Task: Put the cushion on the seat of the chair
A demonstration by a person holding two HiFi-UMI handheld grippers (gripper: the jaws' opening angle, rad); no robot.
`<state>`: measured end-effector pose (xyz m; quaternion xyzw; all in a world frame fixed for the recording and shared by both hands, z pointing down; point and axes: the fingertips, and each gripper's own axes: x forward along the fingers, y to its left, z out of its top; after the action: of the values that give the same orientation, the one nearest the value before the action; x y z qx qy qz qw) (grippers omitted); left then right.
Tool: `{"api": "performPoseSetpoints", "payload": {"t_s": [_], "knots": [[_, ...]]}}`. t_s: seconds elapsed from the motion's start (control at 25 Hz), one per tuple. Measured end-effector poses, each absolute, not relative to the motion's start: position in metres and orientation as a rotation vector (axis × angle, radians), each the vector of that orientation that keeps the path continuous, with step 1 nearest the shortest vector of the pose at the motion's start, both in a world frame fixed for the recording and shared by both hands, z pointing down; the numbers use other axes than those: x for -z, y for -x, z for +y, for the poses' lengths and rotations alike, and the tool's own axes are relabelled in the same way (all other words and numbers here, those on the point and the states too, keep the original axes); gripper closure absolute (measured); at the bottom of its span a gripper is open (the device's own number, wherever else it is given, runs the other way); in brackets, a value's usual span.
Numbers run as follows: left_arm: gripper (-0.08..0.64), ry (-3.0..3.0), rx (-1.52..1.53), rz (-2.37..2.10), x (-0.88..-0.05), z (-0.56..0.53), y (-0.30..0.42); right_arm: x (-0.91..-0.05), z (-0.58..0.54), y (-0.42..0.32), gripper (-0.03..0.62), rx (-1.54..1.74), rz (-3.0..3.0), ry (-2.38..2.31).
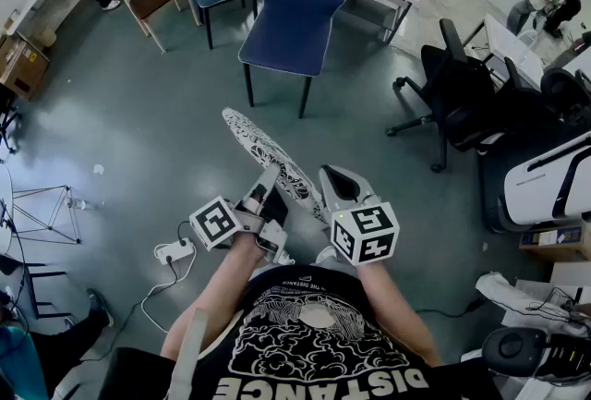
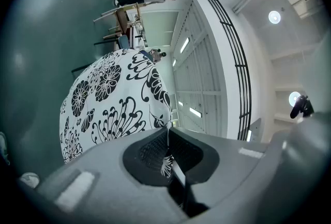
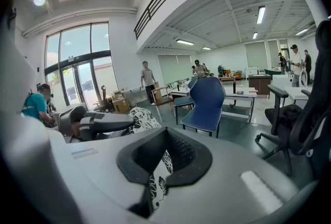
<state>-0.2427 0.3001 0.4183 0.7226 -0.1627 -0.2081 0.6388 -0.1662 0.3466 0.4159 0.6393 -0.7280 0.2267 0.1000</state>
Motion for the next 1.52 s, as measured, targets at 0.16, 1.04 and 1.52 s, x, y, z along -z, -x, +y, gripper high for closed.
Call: {"api": "performPoseSetpoints", "payload": {"t_s": [0.16, 1.04, 1.52], "knots": [[0.551, -1.640, 0.477, -0.358, -0.421, 0.298, 0.243, -0.420, 0.345, 0.172, 0.595, -0.664, -2.151, -1.896], [0.551, -1.591, 0.489, -0.476, -0.446, 0.238, 0.216, -0.438, 0.277, 0.128, 0.594, -0.733, -2.231, -1.816], [0.551, -1.601, 0.519, -0.604, -0.449, 0.172, 0.147, -0.444, 0.209, 0.046, 0.594, -0.776, -2.316, -1.731]]}}
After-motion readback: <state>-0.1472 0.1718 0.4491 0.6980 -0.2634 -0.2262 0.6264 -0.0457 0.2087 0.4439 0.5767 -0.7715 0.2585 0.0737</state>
